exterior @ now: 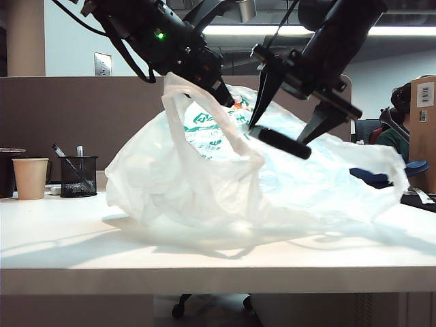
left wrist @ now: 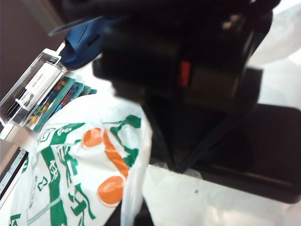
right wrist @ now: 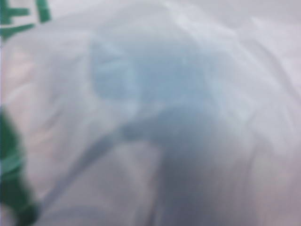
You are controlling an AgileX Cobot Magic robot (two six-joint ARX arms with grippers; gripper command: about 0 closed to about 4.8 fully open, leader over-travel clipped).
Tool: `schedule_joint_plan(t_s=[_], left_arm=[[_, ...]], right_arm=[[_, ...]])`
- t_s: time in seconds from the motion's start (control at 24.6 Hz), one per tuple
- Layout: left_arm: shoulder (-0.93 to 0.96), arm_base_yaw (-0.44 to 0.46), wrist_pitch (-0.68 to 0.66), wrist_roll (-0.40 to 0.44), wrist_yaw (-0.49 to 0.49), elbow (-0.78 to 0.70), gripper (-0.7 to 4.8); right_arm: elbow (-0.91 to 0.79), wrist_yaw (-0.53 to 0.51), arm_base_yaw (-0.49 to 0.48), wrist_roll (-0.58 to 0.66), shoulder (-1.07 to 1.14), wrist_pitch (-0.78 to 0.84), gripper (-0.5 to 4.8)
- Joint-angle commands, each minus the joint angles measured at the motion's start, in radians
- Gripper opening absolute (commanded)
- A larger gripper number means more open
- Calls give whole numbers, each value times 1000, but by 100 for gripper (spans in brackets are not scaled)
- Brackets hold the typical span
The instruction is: Put the power bank into the bag.
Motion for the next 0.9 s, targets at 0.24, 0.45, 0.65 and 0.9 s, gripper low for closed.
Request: schedule_joint_plan(t_s=[0.24, 0.45, 0.65, 0.9], left_arm=[[-3, 2, 14, -8, 201, 6, -6], [-2, 2, 14, -7, 230, 6, -6], [11, 2, 17, -6, 225, 6, -6], [67, 2, 0, -6, 222, 6, -6]], right_arm=[[6, -15, 8, -3, 156, 164, 260], [6, -21, 10, -3, 211, 233, 260], [6, -80, 21, -3, 245, 231, 260], [6, -48, 47, -7, 245, 186, 260]])
